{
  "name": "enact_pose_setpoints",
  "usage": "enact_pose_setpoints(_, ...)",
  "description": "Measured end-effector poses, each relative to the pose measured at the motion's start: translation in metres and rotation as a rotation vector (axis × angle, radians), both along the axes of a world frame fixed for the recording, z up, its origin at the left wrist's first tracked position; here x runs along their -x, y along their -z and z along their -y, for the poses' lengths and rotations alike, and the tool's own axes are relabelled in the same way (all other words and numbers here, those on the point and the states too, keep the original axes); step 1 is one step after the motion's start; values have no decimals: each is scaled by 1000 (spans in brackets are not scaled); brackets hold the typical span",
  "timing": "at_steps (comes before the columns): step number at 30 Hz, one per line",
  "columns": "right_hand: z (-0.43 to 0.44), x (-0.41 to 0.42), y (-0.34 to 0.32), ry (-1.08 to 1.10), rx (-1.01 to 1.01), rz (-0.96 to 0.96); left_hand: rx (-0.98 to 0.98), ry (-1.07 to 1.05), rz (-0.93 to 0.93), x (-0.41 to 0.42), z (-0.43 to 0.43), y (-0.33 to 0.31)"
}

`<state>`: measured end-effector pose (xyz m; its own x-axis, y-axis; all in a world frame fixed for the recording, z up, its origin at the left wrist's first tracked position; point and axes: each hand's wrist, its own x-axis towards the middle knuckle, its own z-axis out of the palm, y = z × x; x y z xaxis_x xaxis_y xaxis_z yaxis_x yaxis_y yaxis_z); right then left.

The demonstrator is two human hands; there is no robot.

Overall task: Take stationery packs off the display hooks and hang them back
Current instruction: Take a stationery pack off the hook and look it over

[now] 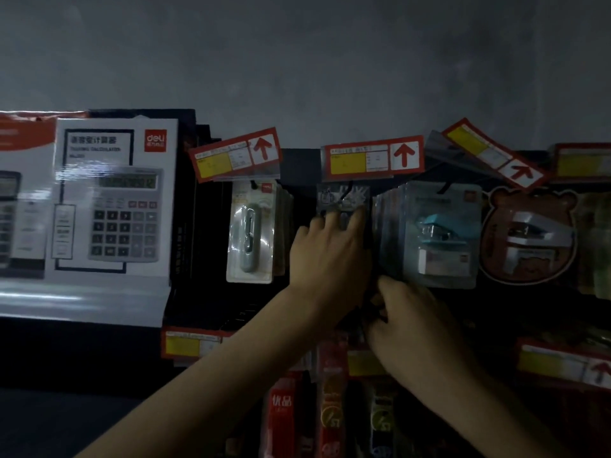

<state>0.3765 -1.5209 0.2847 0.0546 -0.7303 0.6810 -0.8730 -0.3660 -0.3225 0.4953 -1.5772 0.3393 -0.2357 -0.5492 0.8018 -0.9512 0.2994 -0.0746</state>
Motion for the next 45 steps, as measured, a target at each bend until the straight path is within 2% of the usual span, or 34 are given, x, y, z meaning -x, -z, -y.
enact_pose_setpoints(6,-5,10,4,-5,117,16,-70,-70,-21,14,30,-19)
enact_pose_setpoints(14,7,13,15,-27,110,78,-73,-102,-82,26,66,-26)
enact_pose_setpoints(21,16,14,21,-56,128,92,-151,-133,-132,35,90,-22)
enact_pose_setpoints(27,18,12,22,-24,148,54,-191,-193,-128,40,110,-26)
enact_pose_setpoints(38,25,10,27,80,135,-45,-198,-136,-113,35,144,-33)
enact_pose_setpoints(45,28,11,26,74,129,-26,-229,-106,-111,31,165,-30)
